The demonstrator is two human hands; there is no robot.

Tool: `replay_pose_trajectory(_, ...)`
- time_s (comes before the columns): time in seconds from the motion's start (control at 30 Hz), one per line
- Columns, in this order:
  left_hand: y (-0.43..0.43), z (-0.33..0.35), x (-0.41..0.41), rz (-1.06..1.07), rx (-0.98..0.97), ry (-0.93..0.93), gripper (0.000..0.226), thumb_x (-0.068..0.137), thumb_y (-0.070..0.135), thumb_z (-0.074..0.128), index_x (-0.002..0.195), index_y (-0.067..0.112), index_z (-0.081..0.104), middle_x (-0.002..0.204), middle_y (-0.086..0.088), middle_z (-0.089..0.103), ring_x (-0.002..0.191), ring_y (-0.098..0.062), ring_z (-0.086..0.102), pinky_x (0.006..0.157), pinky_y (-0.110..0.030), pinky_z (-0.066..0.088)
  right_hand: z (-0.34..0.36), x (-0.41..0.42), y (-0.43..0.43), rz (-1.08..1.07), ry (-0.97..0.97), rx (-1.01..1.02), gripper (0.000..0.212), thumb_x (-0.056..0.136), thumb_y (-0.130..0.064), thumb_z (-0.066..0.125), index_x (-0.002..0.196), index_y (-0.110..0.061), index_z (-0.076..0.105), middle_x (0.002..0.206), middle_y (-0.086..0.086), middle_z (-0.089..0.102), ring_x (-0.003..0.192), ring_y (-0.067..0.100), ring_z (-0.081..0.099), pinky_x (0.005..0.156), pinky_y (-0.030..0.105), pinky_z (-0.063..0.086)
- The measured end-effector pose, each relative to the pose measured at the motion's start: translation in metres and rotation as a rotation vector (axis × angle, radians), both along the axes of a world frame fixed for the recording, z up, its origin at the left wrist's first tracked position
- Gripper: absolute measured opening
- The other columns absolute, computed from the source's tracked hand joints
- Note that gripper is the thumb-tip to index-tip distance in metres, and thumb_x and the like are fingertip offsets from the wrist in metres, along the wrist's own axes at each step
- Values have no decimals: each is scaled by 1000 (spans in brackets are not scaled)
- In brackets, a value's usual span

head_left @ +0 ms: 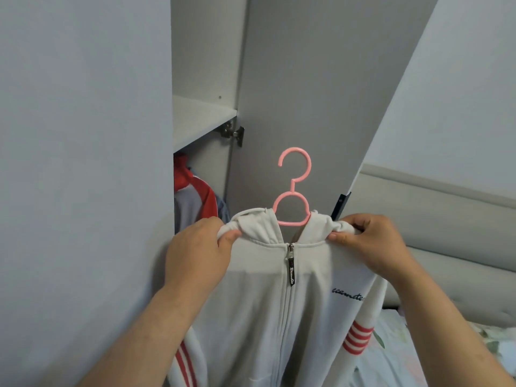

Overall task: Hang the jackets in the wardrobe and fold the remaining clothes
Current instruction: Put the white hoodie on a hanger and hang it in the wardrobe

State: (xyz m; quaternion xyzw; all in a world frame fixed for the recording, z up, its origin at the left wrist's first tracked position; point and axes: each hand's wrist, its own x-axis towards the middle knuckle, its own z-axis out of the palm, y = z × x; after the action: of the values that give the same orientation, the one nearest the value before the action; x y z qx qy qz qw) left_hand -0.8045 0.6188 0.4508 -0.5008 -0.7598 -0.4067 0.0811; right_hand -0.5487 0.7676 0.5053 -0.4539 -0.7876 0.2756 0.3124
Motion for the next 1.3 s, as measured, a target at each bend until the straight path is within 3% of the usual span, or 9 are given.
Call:
replay_pose_trajectory(0.13, 66, -23, -22, 16, 6, 36, 36, 95, 41, 58, 79, 9, 63, 74, -5, 62, 70, -31, 57, 67, -42, 42, -15, -17, 50, -32, -43, 12, 22, 73, -31, 84, 75, -48, 71, 69, -18, 70, 60, -3, 61, 56, 27, 49)
replay_pose_trajectory(0.33, 131, -63, -62, 191, 128, 35, 39, 84, 47, 50, 73, 13, 64, 69, -3, 61, 68, -32, 59, 69, -39, 40, -39, -64, 97, -24, -106, 214, 11, 66, -52, 74, 69, -53, 64, 66, -31, 63, 71, -6, 58, 53, 22, 40)
replay_pose_trajectory(0.57, 157, -89, -99, 450, 179, -30, 35, 80, 42, 54, 86, 10, 66, 82, -13, 64, 84, -32, 53, 81, -43, 39, -65, -130, 132, 32, -108, 308, 14, 72, -41, 80, 78, -32, 71, 67, -10, 67, 61, 13, 51, 56, 14, 37)
replay_pose_trajectory(0.7, 168, -112, -117, 495, 298, -22, 36, 79, 37, 54, 85, 4, 69, 85, -15, 66, 87, -24, 45, 90, -45, 39, -91, -155, 135, 52, -99, 378, 15, 70, -34, 84, 80, -29, 73, 71, -6, 69, 66, 22, 62, 56, 31, 46)
replay_pose_trajectory(0.77, 172, -122, -126, 492, 353, -10, 36, 78, 37, 54, 84, 5, 69, 84, -15, 67, 87, -22, 47, 97, -42, 34, -104, -160, 138, 74, -55, 357, 13, 70, -38, 82, 81, -36, 73, 74, -10, 70, 71, 15, 61, 59, 34, 49)
replay_pose_trajectory(0.93, 177, -147, -142, 524, 458, 83, 35, 79, 44, 54, 78, 13, 69, 78, -5, 62, 86, -20, 49, 105, -35, 26, -129, -166, 143, 153, 50, 347, 27, 59, -63, 59, 85, -59, 64, 82, -30, 65, 82, -4, 57, 68, 2, 39)
replay_pose_trajectory(1.1, 177, -168, -149, 534, 600, 120, 40, 78, 53, 55, 77, 15, 70, 77, -2, 62, 86, -21, 53, 106, -39, 27, -161, -176, 148, 258, 17, 498, 30, 63, -58, 62, 82, -79, 50, 88, -43, 58, 70, 2, 60, 70, 2, 39)
replay_pose_trajectory(1.2, 173, -177, -149, 558, 621, 110, 42, 76, 59, 56, 78, 19, 70, 79, 2, 60, 85, -27, 56, 97, -43, 33, -177, -172, 154, 299, 46, 604, 24, 73, -51, 66, 82, -70, 54, 82, -44, 58, 73, -13, 56, 57, 11, 39)
replay_pose_trajectory(1.3, 169, -186, -140, 561, 622, 55, 30, 79, 56, 58, 75, 26, 62, 81, 6, 59, 87, -26, 56, 96, -44, 36, -190, -167, 165, 344, 127, 620, 13, 71, -47, 70, 76, -48, 58, 69, -30, 58, 70, 4, 55, 62, 12, 36)
